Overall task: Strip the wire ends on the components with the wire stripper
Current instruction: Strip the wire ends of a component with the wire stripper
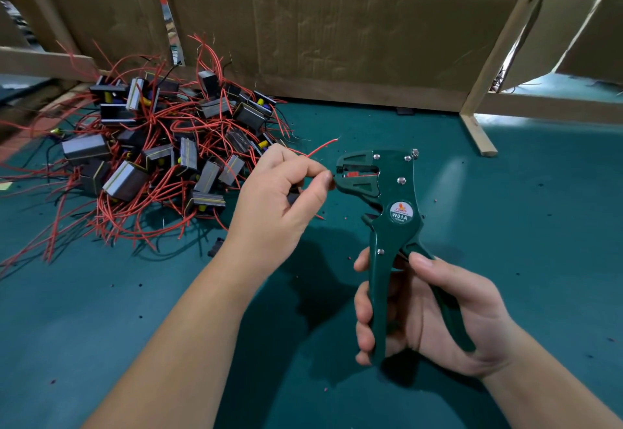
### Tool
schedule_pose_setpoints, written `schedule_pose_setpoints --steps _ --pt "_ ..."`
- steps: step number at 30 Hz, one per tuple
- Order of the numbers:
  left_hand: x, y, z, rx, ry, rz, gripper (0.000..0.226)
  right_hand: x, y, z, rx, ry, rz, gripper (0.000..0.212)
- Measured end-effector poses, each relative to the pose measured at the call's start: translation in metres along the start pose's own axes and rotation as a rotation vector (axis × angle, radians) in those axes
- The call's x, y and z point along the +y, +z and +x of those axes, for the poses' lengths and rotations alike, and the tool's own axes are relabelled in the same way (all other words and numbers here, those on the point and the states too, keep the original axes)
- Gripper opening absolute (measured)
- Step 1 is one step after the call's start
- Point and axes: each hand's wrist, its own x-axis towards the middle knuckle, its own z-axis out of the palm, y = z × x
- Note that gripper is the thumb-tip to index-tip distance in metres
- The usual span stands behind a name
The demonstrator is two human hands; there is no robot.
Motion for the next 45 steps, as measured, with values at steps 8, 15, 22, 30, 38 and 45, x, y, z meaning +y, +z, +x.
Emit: schedule_pose_setpoints --steps 8,15,22,30,38,45 --pt "-0.002 0.000 -0.001 -0.012 0.049 0.056 0.011 -0.001 0.000 -0.001 -0.004 0.015 0.010 0.041" --pt "-0.003 0.004 -0.003 -0.055 0.043 0.134 0.017 0.004 0.008 0.003 0.225 -0.047 -0.001 0.050" --pt "-0.001 0.018 -0.009 -0.139 -0.216 -0.195 0.062 0.000 0.006 0.009 0.178 -0.177 0.084 0.051" --pt "0.014 0.038 -0.020 -0.143 -0.080 -0.403 0.057 -0.006 0.000 0.010 0.015 -0.222 0.216 0.067" --pt "-0.016 0.009 -0.009 -0.090 -0.054 0.474 0.050 -0.022 -0.012 0.001 0.447 -0.530 0.010 0.053" --pt "-0.035 -0.009 -0.005 0.112 -0.309 0.822 0.046 -0.023 -0.023 -0.007 0.742 -0.675 -0.183 0.025"
